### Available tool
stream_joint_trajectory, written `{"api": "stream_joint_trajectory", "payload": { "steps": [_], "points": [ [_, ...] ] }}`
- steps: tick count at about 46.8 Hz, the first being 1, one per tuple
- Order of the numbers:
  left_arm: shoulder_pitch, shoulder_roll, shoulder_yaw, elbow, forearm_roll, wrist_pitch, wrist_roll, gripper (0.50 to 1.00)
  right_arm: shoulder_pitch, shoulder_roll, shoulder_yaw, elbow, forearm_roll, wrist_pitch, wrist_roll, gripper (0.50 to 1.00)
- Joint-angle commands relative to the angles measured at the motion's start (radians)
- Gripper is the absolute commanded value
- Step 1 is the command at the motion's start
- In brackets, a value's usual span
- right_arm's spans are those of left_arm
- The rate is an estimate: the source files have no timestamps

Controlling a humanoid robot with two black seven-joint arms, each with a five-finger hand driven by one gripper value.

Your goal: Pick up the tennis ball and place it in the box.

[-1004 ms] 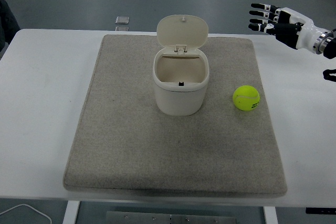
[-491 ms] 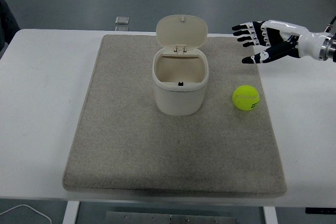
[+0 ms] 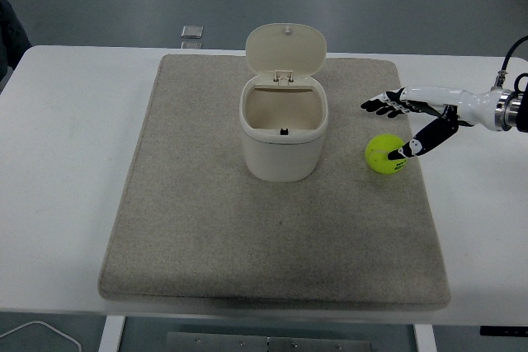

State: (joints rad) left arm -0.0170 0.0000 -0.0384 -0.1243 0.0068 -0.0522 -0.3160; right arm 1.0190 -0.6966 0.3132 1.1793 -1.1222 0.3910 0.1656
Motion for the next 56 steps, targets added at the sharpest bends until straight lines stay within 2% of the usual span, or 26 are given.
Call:
{"api": "stream_joint_trajectory", "payload": {
  "steps": [1,26,29,35,38,42,51,56],
  "points": [
    [0.000,0.000,0.000,0.000,-0.001,0.000,0.000,0.992,-0.003,0.003,-0.025,0.006,-0.019,-0.037,0.000,0.928],
    [0.000,0.000,0.000,0.000,0.001,0.000,0.000,0.992,-0.054,0.020,-0.049,0.011,-0.119,-0.149,0.000,0.909],
    [0.000,0.000,0.000,0.000,-0.001,0.000,0.000,0.992,-0.056,0.019,-0.065,0.011,-0.123,-0.165,0.002,0.881],
    [0.000,0.000,0.000,0.000,0.001,0.000,0.000,0.990,-0.054,0.019,-0.080,0.011,-0.125,-0.190,0.002,0.789],
    [0.000,0.000,0.000,0.000,0.001,0.000,0.000,0.992,-0.054,0.019,-0.080,0.011,-0.125,-0.192,0.003,0.717],
    [0.000,0.000,0.000,0.000,0.001,0.000,0.000,0.992,-0.054,0.019,-0.080,0.011,-0.126,-0.195,0.005,0.660],
    [0.000,0.000,0.000,0.000,0.001,0.000,0.000,0.992,-0.054,0.019,-0.080,0.011,-0.128,-0.199,0.005,0.554],
    [0.000,0.000,0.000,0.000,-0.001,0.000,0.000,0.992,-0.054,0.019,-0.082,0.011,-0.128,-0.199,0.003,0.523]
  ]
}}
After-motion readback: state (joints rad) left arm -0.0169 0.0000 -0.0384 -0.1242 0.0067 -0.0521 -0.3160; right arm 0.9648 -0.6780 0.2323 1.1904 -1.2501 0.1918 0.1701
